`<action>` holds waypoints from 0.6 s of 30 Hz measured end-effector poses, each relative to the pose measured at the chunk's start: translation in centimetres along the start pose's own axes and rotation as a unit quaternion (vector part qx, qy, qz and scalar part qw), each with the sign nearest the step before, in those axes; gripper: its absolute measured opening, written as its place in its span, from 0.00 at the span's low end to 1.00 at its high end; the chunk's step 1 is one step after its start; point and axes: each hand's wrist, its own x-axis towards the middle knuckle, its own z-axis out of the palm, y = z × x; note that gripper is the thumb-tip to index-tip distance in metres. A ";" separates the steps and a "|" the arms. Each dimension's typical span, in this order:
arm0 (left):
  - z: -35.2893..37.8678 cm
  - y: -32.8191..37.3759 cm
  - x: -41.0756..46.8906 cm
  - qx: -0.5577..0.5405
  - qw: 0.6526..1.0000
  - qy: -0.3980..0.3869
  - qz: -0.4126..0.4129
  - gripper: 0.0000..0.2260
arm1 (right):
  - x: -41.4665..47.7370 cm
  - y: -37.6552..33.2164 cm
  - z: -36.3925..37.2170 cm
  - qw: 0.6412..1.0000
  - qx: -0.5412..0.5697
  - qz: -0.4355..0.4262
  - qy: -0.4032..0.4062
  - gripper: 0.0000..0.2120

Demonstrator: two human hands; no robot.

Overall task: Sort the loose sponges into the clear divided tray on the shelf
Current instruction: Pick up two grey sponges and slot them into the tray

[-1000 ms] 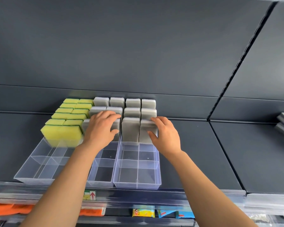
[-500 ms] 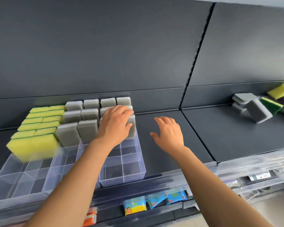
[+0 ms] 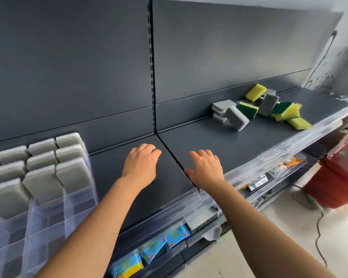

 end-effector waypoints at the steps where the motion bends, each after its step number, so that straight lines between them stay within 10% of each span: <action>1: 0.4 1.2 0.8 -0.005 1.000 -0.003 0.004 0.18 | 0.0 1.5 -0.2 1.000 -0.002 0.008 0.000 0.22; 18: 4.9 17.8 15.4 -0.066 0.996 -0.009 0.057 0.17 | 3.4 21.2 -1.3 0.998 -0.007 0.067 -0.001 0.22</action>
